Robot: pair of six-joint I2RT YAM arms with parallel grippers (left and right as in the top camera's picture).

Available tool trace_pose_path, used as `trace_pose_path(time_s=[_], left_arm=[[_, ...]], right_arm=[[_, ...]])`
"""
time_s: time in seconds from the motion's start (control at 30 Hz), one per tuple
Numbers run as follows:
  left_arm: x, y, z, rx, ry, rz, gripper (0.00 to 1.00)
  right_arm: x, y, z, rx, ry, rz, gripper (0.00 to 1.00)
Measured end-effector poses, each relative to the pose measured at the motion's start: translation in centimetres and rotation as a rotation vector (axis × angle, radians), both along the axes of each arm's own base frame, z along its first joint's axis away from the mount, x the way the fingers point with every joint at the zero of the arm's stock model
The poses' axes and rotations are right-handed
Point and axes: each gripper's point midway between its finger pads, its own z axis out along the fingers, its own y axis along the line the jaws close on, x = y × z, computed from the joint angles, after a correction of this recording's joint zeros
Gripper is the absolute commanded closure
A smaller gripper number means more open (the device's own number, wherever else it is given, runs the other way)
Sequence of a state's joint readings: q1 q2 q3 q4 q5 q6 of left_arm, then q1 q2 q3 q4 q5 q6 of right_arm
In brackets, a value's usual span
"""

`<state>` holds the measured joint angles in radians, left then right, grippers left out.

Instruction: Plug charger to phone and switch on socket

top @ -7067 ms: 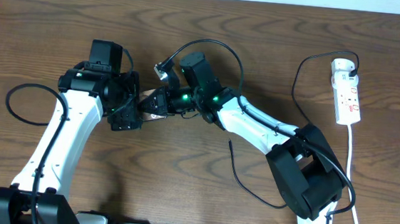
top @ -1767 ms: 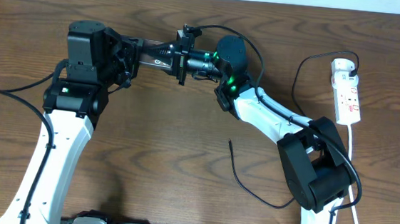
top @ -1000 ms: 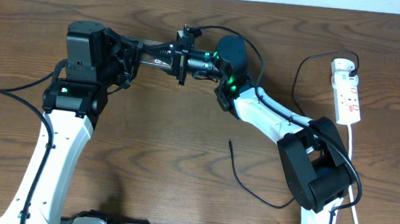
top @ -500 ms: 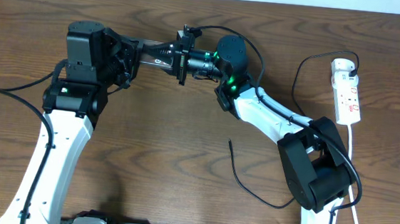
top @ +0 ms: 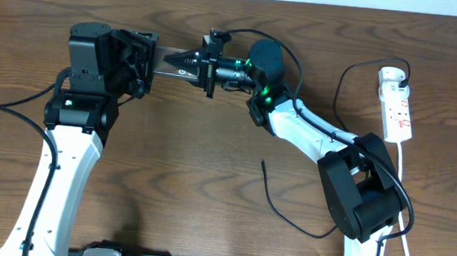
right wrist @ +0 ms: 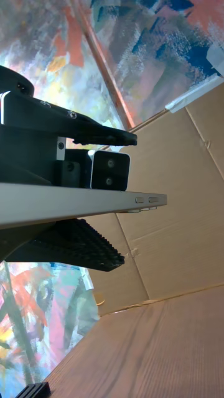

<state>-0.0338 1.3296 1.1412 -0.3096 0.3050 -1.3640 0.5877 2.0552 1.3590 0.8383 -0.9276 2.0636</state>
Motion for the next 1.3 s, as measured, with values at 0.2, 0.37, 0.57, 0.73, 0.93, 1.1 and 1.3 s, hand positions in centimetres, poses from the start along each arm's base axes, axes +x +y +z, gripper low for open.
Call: trace_pose_path(time_s=[0.2, 0.37, 0.57, 0.73, 0.93, 1.1, 1.3], left_arm=[[-0.01, 0.01, -0.02, -0.015, 0.006, 0.011, 0.59], [-0.01, 0.02, -0.02, -0.040, 0.015, 0.028, 0.59], [-0.07, 0.07, -0.13, -0.048, 0.023, 0.037, 0.80], [0.00, 0.05, -0.03, -0.054, 0.020, 0.039, 0.85], [0.02, 0.02, 0.01, -0.052, 0.017, 0.035, 0.93], [0.02, 0.00, 0.01, -0.052, 0.017, 0.034, 0.93], [0.02, 0.00, 0.01, -0.052, 0.017, 0.034, 0.93]], right_arm=[[0.03, -0.02, 0.01, 0.001, -0.001, -0.001, 0.99], [0.02, -0.02, 0.01, 0.000, -0.001, -0.001, 0.99], [0.15, -0.06, 0.14, 0.005, -0.005, -0.008, 0.99], [0.37, -0.17, 0.19, 0.008, 0.027, -0.014, 0.99], [0.46, -0.18, 0.18, 0.011, 0.069, -0.015, 0.99], [0.46, -0.18, 0.18, 0.011, 0.070, -0.015, 0.99], [0.46, -0.18, 0.18, 0.011, 0.070, -0.015, 0.99]])
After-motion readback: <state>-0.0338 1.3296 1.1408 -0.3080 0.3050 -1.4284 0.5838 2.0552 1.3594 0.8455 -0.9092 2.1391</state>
